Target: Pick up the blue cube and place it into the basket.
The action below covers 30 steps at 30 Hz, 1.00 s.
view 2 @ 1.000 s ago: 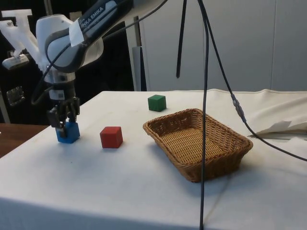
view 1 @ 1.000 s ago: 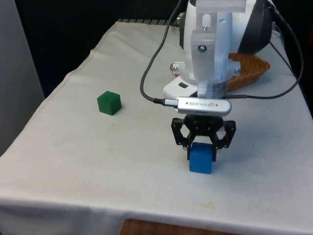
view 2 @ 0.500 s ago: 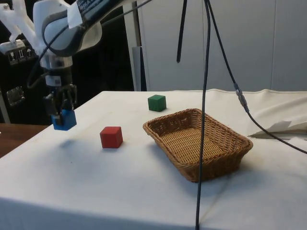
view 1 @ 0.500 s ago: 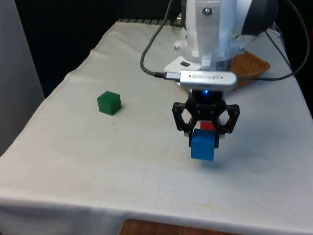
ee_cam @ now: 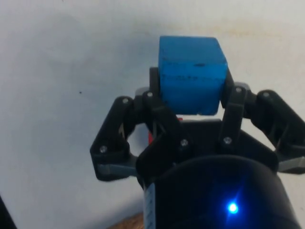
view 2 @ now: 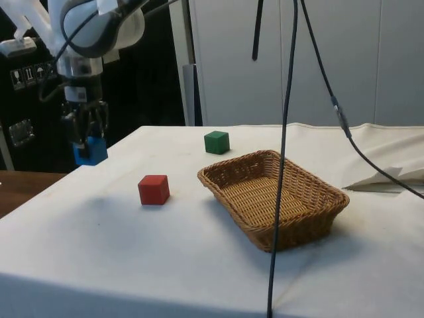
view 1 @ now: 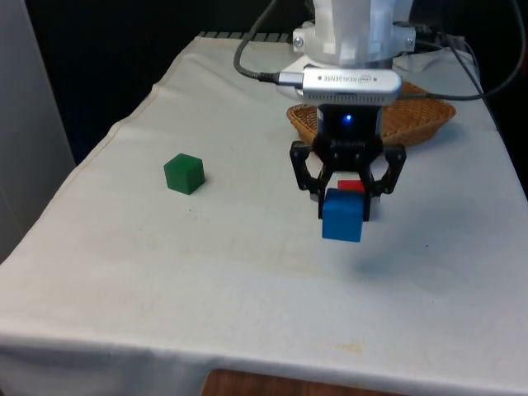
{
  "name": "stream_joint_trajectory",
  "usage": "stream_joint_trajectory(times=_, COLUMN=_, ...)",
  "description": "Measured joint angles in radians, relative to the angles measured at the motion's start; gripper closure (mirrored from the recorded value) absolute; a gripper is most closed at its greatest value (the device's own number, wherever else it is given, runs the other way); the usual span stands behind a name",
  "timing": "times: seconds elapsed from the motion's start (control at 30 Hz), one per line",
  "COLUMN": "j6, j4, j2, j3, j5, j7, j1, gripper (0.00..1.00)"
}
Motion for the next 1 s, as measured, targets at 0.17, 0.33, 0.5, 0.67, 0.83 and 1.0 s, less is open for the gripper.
stream_joint_trajectory(times=0.17, j6=-0.001, j4=-0.032, j2=-0.033, j3=0.000, j5=0.000, j7=0.000, j1=0.000, gripper=0.95)
stream_joint_trajectory(times=0.33, j6=0.000, j4=-0.077, j2=-0.073, j3=0.000, j5=0.000, j7=0.000, j1=0.000, gripper=0.95)
stream_joint_trajectory(times=0.5, j6=0.000, j4=-0.122, j2=-0.113, j3=0.000, j5=0.000, j7=0.000, j1=0.000, gripper=0.95)
stream_joint_trajectory(times=0.67, j6=0.004, j4=-0.171, j2=-0.147, j3=0.000, j5=0.000, j7=-0.001, j1=0.000, gripper=0.95)
stream_joint_trajectory(times=0.83, j6=0.011, j4=-0.226, j2=-0.182, j3=0.000, j5=0.000, j7=-0.001, j1=0.000, gripper=0.95)
stream_joint_trajectory(times=1.0, j6=0.012, j4=-0.262, j2=-0.206, j3=0.000, j5=0.000, j7=-0.001, j1=0.000, gripper=0.95)
